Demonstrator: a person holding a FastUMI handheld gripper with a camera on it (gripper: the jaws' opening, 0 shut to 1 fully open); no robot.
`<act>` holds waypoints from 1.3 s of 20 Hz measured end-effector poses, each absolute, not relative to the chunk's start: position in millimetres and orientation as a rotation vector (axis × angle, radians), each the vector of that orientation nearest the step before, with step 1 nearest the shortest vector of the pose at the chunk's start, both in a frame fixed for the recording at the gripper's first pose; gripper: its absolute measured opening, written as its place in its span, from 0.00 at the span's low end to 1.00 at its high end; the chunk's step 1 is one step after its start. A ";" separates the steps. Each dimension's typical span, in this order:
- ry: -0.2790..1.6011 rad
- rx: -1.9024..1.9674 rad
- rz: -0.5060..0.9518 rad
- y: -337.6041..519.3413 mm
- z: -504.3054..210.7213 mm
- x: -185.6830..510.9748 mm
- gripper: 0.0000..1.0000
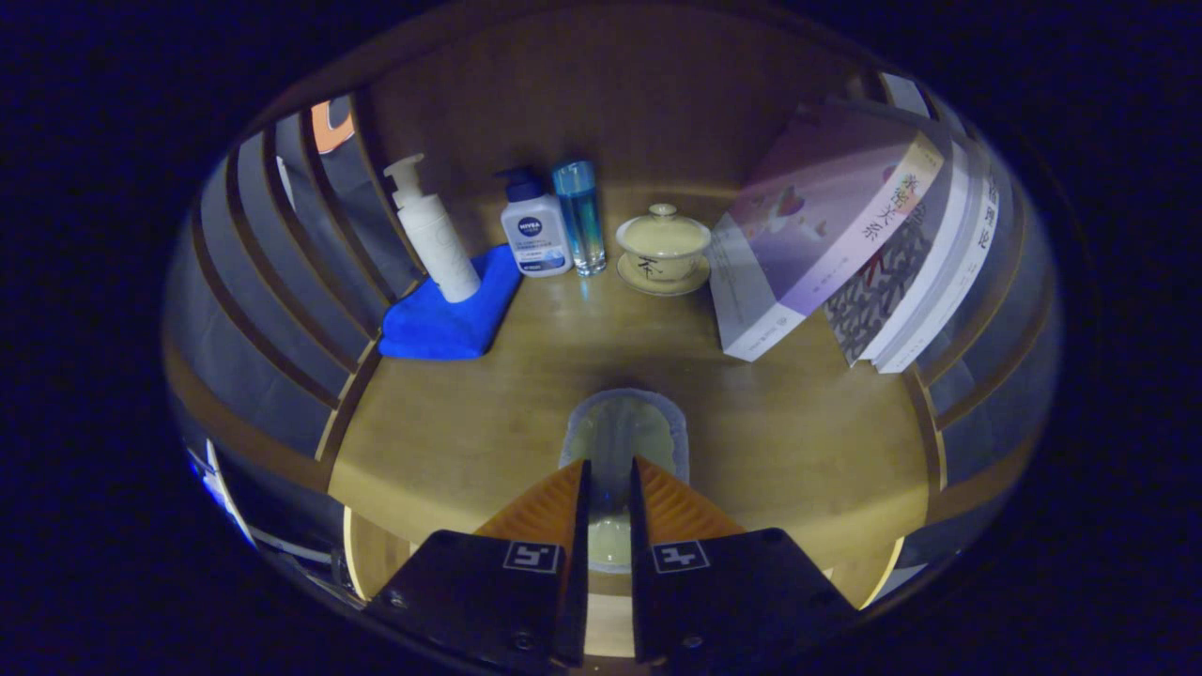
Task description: Pull open the drawer, take out the items inside it, and place them on the countertop above the cabinet.
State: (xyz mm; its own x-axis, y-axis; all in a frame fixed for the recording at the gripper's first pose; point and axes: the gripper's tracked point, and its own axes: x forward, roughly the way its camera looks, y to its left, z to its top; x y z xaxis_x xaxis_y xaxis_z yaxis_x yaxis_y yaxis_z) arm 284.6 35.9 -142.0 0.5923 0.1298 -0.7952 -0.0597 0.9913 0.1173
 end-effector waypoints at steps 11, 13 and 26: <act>0.621 0.086 0.096 26.2 -91.0 256.3 0.73; 0.502 0.065 0.101 28.3 -62.8 226.4 0.74; 0.082 0.064 0.088 1.9 -17.0 -4.0 1.00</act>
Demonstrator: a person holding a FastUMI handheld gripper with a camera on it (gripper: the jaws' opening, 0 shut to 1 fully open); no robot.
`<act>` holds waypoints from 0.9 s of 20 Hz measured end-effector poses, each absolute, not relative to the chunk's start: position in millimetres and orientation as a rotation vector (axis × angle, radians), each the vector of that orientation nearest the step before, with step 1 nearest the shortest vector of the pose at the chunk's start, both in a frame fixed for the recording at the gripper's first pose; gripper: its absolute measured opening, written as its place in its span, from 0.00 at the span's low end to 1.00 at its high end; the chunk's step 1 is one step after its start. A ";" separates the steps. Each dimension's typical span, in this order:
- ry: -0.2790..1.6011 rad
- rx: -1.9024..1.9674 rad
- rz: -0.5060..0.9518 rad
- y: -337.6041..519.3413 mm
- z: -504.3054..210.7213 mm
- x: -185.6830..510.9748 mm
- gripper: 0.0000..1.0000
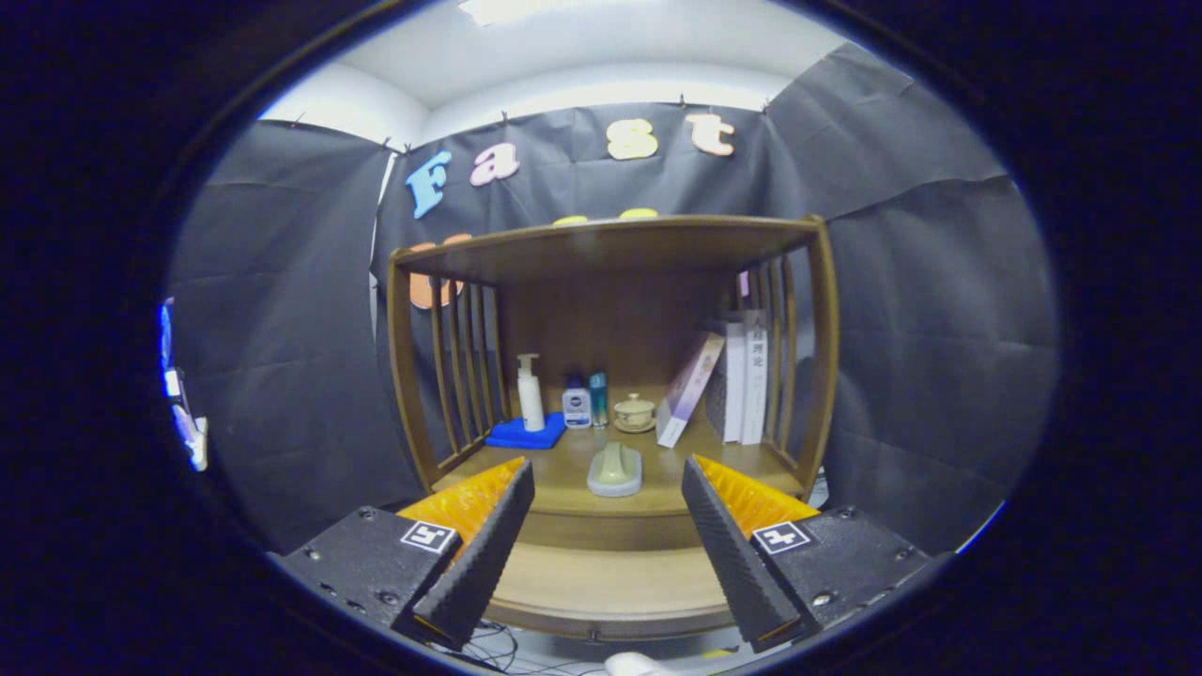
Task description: Pull open the drawer, take out the items inside it, and place them on the countertop above the cabinet.
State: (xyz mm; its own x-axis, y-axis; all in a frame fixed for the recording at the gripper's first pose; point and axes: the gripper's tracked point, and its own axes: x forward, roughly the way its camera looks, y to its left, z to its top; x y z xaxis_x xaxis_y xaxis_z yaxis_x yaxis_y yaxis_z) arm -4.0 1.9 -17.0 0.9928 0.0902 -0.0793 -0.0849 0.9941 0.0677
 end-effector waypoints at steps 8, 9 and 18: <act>-0.042 0.118 -0.015 -49.2 -32.2 -84.6 0.98; -0.047 0.109 -0.022 -50.9 -37.5 -90.5 0.98; 0.026 0.104 -0.043 -40.8 -129.7 -98.3 0.98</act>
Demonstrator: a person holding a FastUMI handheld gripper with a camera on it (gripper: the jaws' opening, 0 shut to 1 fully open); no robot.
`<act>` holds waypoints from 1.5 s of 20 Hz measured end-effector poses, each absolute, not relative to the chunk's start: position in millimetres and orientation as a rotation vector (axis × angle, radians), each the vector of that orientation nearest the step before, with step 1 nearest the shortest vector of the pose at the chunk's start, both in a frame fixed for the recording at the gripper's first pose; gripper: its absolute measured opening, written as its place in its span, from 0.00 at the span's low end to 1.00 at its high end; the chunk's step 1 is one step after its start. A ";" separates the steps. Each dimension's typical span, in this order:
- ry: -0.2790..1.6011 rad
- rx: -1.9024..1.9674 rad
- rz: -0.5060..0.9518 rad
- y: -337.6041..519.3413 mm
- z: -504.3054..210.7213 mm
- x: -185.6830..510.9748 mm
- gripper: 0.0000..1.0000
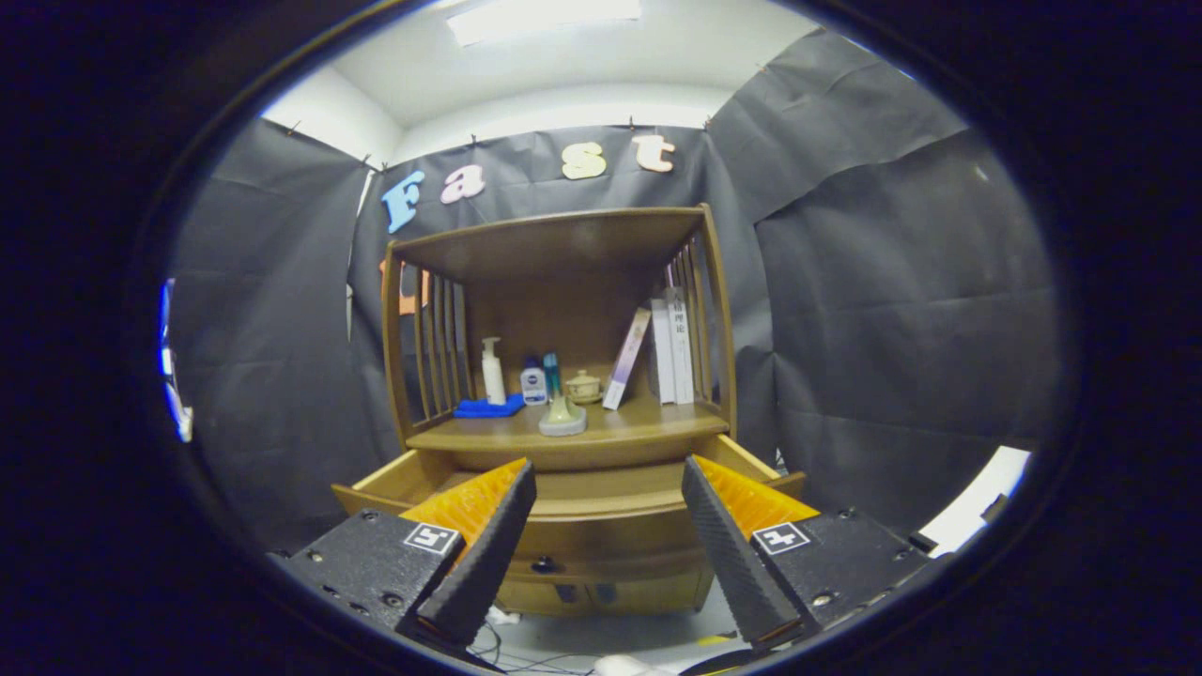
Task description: Pull open the drawer, take out the items inside it, and place them on the countertop above the cabinet.
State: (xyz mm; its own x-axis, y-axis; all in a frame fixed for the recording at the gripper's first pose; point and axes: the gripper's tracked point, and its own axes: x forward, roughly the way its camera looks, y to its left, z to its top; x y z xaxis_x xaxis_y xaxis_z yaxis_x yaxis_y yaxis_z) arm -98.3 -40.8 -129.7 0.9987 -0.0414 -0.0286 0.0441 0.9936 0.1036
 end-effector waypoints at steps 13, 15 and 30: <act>0.200 0.103 0.023 19.5 -244.1 -41.4 0.99; 0.218 0.112 0.016 20.4 -253.6 -31.2 0.99; 0.209 0.103 -0.002 30.7 -255.4 6.3 0.99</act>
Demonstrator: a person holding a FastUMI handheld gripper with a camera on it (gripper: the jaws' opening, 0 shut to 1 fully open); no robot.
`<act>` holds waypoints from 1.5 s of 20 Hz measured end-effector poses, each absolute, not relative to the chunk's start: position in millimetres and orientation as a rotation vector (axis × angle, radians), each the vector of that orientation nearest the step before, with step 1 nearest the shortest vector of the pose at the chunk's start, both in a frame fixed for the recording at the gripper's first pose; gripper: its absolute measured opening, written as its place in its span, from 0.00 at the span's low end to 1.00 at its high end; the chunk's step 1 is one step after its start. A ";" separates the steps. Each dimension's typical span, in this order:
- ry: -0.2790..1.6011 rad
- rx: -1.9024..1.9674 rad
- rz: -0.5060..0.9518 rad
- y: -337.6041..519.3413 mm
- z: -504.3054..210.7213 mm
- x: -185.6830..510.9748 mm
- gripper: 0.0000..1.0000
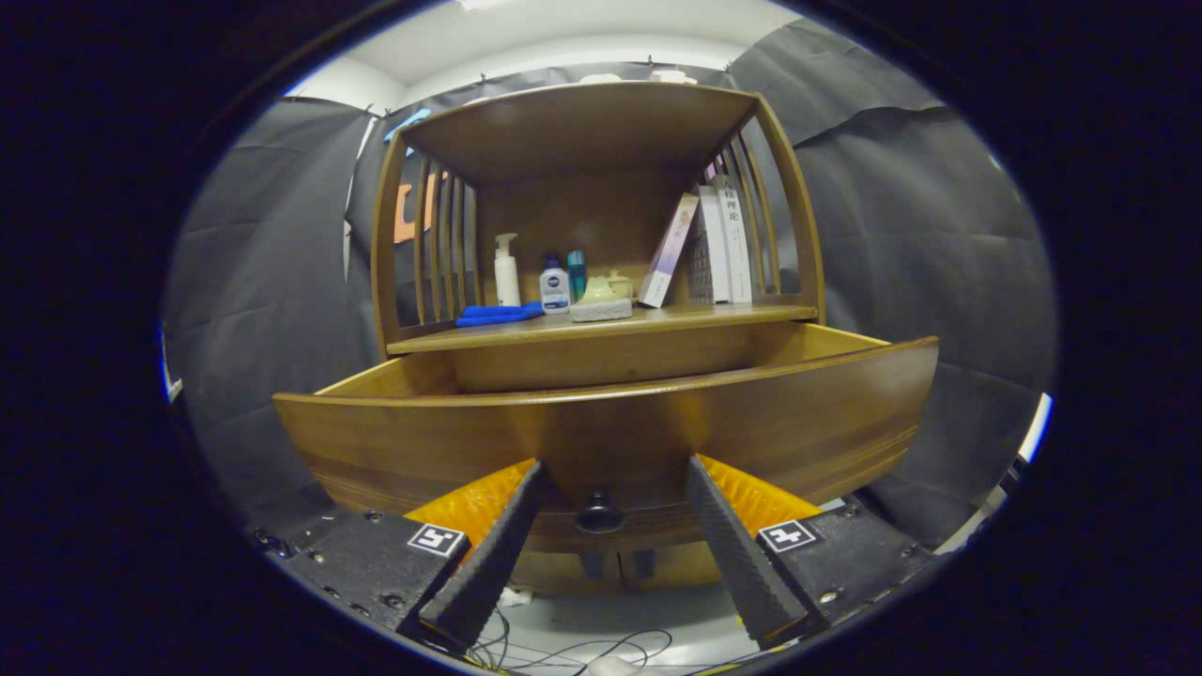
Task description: Pull open the drawer, take out the items inside it, and place them on the countertop above the cabinet.
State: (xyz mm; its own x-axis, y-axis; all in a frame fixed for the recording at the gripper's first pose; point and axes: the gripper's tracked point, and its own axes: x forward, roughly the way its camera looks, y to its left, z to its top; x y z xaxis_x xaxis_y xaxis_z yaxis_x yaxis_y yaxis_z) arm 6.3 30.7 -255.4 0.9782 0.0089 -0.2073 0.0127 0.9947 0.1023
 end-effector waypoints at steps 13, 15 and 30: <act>0.209 0.079 -0.029 36.1 -250.7 111.9 0.99; 0.212 0.071 -0.030 34.4 -251.1 128.1 0.99; 0.208 0.076 -0.017 22.9 -239.9 168.5 0.99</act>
State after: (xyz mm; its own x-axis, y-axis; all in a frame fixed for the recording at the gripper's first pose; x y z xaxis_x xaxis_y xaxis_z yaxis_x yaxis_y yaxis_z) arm 168.5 22.9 -239.9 0.9783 -0.0087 -0.2072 0.0244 0.9970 0.0734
